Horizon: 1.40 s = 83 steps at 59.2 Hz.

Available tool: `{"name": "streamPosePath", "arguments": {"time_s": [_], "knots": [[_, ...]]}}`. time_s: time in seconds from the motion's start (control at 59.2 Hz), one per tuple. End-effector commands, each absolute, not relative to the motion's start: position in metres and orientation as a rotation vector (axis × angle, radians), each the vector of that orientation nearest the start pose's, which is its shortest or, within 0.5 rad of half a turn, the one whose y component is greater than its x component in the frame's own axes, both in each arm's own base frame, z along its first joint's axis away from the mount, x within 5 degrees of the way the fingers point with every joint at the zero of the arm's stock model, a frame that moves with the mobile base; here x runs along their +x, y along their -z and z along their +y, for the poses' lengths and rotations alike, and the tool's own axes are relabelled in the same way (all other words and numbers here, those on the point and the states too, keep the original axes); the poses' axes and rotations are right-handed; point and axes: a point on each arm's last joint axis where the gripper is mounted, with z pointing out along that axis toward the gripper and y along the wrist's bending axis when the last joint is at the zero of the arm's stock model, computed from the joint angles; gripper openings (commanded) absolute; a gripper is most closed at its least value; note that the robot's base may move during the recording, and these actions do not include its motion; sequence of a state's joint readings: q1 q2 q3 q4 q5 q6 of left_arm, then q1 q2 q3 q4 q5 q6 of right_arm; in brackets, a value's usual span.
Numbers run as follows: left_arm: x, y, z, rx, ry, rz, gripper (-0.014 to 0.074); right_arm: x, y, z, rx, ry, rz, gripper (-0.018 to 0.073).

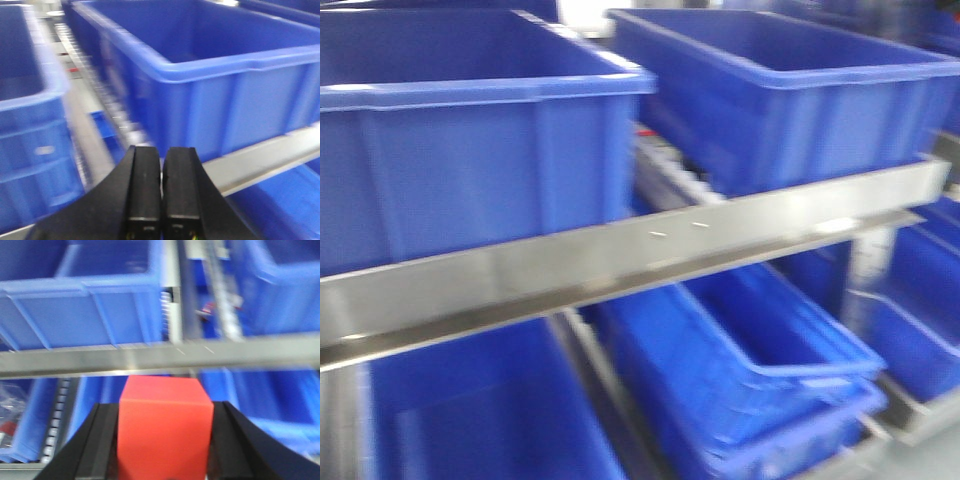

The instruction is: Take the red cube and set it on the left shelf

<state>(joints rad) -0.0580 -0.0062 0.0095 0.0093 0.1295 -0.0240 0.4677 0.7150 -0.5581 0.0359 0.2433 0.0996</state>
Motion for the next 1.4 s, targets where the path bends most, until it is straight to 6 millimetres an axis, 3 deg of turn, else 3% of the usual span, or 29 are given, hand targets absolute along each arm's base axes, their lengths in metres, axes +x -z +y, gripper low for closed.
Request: {"name": "streamPosePath", "arguments": {"time_s": [0.0, 1.385], "knots": [[0.056, -0.1996, -0.0035, 0.033, 0.064, 1.536, 0.0102, 0.1354, -0.3318, 0.0695, -0.311, -0.436, 1.76, 0.0056], [0.056, -0.1996, -0.0035, 0.033, 0.064, 1.536, 0.0102, 0.1354, -0.3318, 0.0695, -0.311, -0.436, 1.76, 0.0056]]}}
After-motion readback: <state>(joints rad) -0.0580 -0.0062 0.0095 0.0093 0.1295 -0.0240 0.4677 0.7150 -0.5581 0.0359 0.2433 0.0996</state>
